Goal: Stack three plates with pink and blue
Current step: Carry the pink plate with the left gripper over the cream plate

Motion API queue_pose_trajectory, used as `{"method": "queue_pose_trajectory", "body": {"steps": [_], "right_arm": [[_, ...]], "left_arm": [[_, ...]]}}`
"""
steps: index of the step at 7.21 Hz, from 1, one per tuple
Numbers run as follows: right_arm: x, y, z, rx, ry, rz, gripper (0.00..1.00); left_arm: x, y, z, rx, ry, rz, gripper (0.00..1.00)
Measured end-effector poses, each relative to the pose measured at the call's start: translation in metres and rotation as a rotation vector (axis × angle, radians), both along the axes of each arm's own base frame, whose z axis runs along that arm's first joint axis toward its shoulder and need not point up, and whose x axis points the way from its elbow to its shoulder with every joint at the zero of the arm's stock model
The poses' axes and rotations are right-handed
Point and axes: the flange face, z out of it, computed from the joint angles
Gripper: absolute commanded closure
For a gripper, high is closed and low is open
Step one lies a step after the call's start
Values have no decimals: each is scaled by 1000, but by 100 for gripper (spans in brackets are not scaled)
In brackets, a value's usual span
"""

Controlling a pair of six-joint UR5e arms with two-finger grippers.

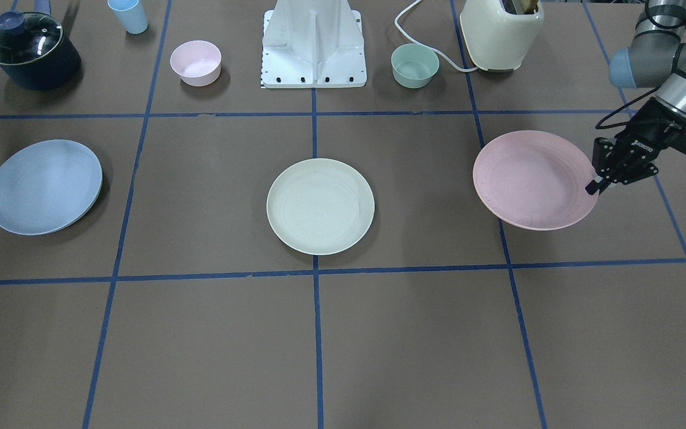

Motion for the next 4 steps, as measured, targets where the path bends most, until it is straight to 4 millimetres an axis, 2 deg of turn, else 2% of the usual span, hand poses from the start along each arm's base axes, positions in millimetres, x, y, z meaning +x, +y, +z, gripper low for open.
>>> {"method": "queue_pose_trajectory", "body": {"steps": [1,2,4], "right_arm": [[0,0,0,-1,0,0,0],[0,0,1,-2,0,0,0],[0,1,1,-1,0,0,0]], "left_arm": [[23,-3,-60,-40,32,13,100],[67,0,-109,-80,74,37,100],[186,12,-181,-178,112,35,100]]}}
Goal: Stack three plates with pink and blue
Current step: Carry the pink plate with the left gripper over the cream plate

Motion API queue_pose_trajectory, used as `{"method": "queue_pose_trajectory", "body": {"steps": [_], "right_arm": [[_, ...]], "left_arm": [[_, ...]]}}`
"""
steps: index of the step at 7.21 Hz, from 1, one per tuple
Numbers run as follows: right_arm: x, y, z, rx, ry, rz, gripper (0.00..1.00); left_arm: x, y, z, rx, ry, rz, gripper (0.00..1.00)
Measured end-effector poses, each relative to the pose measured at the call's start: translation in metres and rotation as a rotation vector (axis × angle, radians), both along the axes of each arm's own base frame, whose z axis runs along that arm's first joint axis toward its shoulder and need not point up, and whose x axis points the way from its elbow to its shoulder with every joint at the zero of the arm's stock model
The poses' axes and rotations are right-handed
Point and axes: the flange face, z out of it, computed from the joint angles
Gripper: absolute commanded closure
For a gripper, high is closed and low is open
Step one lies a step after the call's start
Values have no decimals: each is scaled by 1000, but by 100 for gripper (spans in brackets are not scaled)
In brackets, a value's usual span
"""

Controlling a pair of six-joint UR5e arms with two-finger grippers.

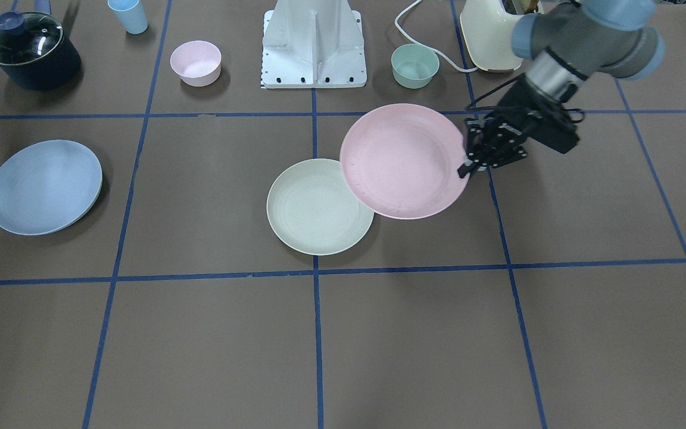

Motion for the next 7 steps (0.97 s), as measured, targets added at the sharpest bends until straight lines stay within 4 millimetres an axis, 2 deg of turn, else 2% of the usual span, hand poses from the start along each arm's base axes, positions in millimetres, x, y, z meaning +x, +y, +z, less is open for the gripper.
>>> {"method": "queue_pose_trajectory", "body": {"steps": [1,2,3,5,7], "right_arm": [[0,0,0,0,0,0,0],[0,0,0,0,0,0,0],[0,0,0,0,0,0,0],[0,0,0,0,0,0,0],[0,0,0,0,0,0,0]], "left_arm": [[57,0,-21,-47,-6,-14,100],[99,-1,-30,-78,-19,-24,100],[123,-2,-30,-95,-34,-31,100],[144,2,-24,-101,-56,-41,100],[154,8,-19,-102,-68,-40,100]]}}
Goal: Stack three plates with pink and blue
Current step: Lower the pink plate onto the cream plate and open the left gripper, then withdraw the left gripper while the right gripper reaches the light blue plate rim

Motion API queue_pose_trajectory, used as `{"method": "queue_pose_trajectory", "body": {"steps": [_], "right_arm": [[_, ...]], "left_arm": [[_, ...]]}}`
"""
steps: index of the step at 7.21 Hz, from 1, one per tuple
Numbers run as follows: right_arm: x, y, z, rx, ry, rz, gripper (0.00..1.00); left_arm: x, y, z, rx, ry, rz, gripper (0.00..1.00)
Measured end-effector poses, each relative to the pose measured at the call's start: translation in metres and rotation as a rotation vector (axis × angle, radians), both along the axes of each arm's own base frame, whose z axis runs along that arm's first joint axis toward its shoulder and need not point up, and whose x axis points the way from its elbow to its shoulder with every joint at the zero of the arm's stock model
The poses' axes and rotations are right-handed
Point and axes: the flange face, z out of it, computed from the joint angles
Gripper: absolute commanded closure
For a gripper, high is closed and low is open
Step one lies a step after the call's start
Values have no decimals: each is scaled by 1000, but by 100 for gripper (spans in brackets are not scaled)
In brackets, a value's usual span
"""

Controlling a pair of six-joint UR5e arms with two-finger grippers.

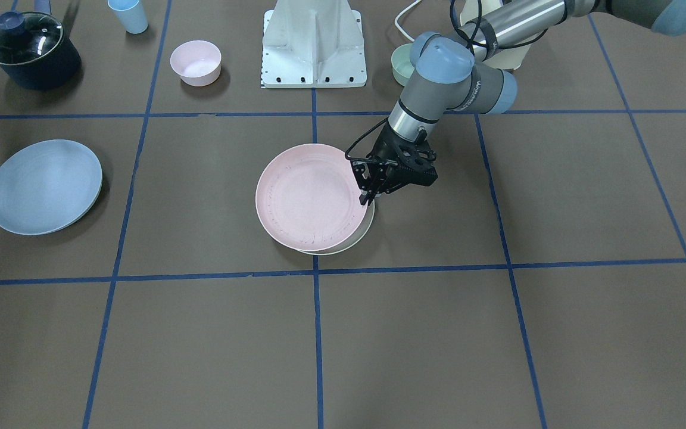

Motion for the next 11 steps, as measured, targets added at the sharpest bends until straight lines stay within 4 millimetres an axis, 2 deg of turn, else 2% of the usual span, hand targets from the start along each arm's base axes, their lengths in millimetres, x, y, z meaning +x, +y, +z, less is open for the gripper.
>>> {"method": "queue_pose_trajectory", "body": {"steps": [1,2,3,4,6,7,8,9,11], "right_arm": [[0,0,0,0,0,0,0],[0,0,0,0,0,0,0],[0,0,0,0,0,0,0],[0,0,0,0,0,0,0],[0,0,0,-2,-1,1,0],[-2,0,1,-13,-5,3,0],[-9,2,2,-36,-14,5,0],[-24,8,7,-57,-14,6,0],[-66,39,30,-79,3,39,1]], "left_arm": [[2,0,4,-1,-7,-1,86],[4,0,7,-3,-15,-3,45],[5,0,10,-4,-20,-4,14],[5,-1,12,-3,-24,-10,0],[-1,-1,10,11,-24,-24,0],[-11,-1,8,36,-24,-21,0],[-30,0,8,93,-36,-2,0],[-60,-1,11,160,-57,35,0],[-142,-20,25,281,-127,140,0]]}}
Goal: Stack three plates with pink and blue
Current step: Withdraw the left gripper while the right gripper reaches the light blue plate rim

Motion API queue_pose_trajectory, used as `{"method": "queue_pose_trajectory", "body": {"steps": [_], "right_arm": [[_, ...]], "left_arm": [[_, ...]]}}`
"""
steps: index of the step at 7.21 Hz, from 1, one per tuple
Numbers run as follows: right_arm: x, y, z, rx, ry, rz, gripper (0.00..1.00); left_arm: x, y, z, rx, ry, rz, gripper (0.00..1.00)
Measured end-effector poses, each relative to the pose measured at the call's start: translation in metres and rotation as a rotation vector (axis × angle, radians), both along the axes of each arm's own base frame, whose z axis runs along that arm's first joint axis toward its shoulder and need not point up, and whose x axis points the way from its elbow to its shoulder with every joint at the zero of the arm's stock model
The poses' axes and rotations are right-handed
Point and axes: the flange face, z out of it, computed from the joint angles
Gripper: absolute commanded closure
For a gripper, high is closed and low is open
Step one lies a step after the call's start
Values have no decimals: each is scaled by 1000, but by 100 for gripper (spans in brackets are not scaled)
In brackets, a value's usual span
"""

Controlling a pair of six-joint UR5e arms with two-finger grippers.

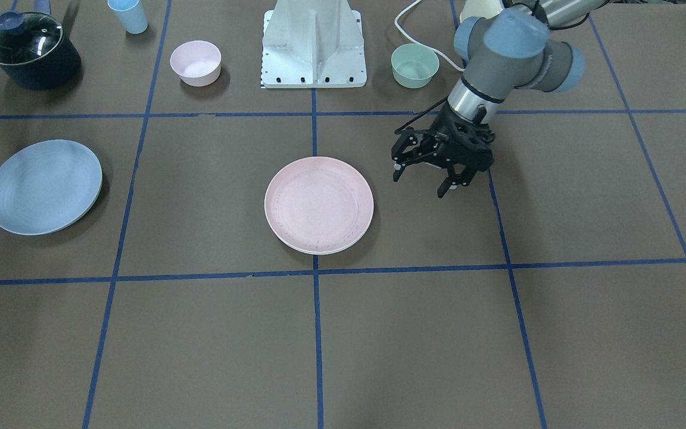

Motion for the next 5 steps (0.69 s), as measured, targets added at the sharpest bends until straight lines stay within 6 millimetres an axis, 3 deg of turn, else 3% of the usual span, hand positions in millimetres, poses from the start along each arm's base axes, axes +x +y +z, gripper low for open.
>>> {"method": "queue_pose_trajectory", "body": {"steps": [1,2,3,5], "right_arm": [[-22,17,14,-11,11,15,5],[-42,32,33,-18,23,29,16],[-51,44,59,-15,24,42,25],[-45,66,116,-13,16,54,33]], "left_arm": [[-34,-10,10,52,-40,29,0],[-54,-16,18,82,-68,38,0],[-63,-18,22,93,-80,39,0],[-68,-19,23,96,-81,35,0]]}}
